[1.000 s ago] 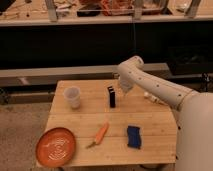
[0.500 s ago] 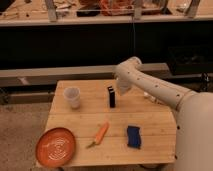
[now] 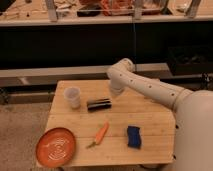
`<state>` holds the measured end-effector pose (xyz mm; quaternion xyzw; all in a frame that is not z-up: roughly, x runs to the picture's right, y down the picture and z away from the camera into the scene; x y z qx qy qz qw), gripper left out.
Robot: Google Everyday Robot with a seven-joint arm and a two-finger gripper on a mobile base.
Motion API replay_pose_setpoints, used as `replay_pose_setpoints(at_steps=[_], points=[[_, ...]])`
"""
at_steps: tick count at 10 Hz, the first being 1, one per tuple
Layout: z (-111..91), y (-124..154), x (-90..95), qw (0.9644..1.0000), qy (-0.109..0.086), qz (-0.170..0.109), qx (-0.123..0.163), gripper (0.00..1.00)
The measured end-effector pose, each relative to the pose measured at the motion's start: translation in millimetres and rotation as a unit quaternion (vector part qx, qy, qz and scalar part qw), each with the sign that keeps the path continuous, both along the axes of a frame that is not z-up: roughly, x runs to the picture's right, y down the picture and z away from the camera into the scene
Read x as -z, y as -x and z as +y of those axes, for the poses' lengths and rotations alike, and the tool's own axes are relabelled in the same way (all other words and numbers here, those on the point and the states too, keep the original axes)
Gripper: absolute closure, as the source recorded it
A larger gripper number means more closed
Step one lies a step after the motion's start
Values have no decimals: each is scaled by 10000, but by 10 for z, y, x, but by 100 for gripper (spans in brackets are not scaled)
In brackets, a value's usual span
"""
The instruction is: Knock the eraser over
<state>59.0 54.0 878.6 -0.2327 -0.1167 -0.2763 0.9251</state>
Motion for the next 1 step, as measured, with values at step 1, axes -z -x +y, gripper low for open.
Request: replay_pose_setpoints(at_steps=[1], points=[[8,29,5,10000,3,-24,6,100]])
